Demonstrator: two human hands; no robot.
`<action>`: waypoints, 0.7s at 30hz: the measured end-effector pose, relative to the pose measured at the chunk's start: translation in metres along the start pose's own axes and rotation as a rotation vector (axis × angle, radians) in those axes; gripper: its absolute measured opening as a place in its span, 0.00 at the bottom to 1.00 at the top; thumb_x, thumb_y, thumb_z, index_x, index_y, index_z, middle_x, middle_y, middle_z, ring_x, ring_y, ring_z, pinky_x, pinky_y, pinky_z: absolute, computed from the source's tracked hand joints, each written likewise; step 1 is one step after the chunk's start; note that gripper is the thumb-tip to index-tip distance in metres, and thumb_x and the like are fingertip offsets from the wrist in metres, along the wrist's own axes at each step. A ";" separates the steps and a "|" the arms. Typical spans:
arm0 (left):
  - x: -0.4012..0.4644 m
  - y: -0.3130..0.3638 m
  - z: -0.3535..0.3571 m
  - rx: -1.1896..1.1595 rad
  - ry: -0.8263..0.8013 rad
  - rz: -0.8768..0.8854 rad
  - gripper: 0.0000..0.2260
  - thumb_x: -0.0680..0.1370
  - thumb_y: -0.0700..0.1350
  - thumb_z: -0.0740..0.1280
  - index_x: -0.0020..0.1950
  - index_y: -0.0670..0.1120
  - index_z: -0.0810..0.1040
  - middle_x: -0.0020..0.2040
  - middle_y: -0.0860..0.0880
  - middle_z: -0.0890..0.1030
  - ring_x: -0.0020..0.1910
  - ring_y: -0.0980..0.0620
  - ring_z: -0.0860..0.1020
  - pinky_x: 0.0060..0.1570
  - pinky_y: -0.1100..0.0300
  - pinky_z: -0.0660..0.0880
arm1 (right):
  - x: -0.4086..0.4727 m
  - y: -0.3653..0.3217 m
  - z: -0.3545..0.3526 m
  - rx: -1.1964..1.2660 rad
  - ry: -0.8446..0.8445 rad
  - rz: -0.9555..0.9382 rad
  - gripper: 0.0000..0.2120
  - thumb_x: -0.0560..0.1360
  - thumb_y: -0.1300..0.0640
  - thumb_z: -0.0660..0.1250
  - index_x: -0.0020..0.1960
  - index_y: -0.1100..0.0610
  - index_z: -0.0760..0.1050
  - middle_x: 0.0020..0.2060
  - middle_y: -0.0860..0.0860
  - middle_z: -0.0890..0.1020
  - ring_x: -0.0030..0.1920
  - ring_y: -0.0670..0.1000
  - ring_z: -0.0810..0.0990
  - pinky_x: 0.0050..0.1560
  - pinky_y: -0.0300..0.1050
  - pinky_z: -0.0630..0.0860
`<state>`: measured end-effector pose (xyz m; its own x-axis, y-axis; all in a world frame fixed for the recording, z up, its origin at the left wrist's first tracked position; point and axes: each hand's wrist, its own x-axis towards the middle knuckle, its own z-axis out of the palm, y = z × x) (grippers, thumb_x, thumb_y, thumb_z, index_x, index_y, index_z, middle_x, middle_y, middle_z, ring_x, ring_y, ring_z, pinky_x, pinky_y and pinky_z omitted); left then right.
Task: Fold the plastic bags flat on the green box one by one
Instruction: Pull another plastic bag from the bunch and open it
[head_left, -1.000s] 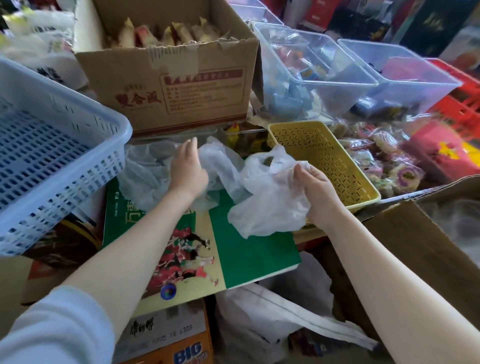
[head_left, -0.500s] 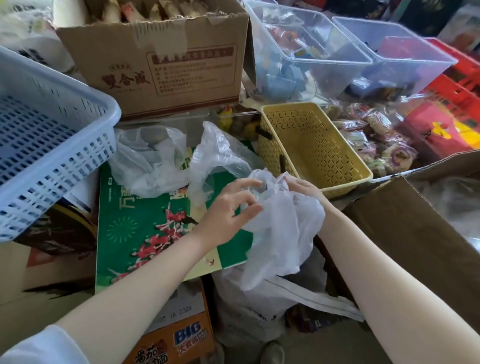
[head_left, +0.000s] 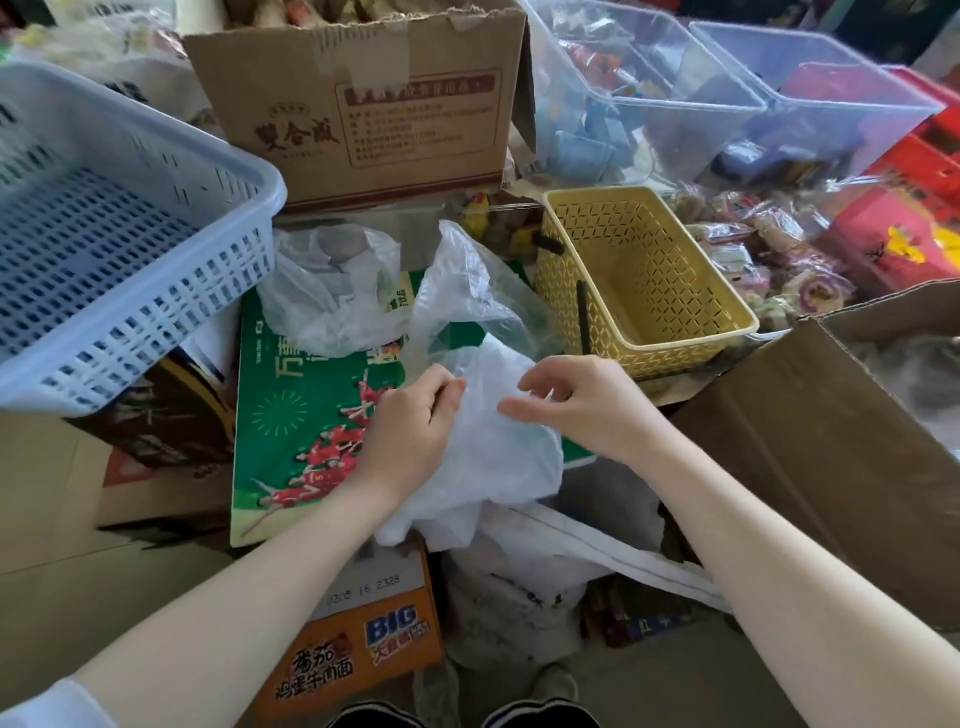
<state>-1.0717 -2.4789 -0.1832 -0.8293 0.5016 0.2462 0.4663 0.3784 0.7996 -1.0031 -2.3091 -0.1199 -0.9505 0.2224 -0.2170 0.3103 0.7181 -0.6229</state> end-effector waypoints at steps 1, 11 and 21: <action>-0.002 0.005 -0.001 -0.028 0.008 -0.014 0.13 0.80 0.43 0.59 0.36 0.43 0.68 0.25 0.51 0.65 0.26 0.54 0.66 0.26 0.64 0.59 | 0.000 0.002 0.005 -0.123 0.013 -0.013 0.22 0.68 0.42 0.69 0.57 0.54 0.77 0.48 0.49 0.80 0.43 0.48 0.76 0.44 0.43 0.75; -0.020 0.018 -0.013 -0.371 -0.099 -0.184 0.22 0.77 0.58 0.58 0.40 0.37 0.68 0.25 0.56 0.64 0.25 0.59 0.61 0.27 0.67 0.59 | 0.016 0.030 0.034 0.330 0.197 0.022 0.07 0.76 0.59 0.65 0.45 0.63 0.77 0.38 0.57 0.77 0.38 0.50 0.73 0.43 0.45 0.71; -0.058 -0.033 0.000 0.382 -0.609 -0.466 0.28 0.71 0.71 0.54 0.34 0.47 0.75 0.32 0.47 0.76 0.29 0.52 0.70 0.33 0.61 0.65 | 0.005 0.074 -0.008 0.562 0.242 0.158 0.08 0.79 0.57 0.61 0.43 0.55 0.76 0.36 0.53 0.77 0.35 0.51 0.74 0.33 0.41 0.71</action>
<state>-1.0386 -2.5207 -0.2234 -0.7029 0.5188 -0.4865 0.2812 0.8310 0.4800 -0.9845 -2.2496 -0.1617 -0.8492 0.4873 -0.2035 0.3465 0.2233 -0.9111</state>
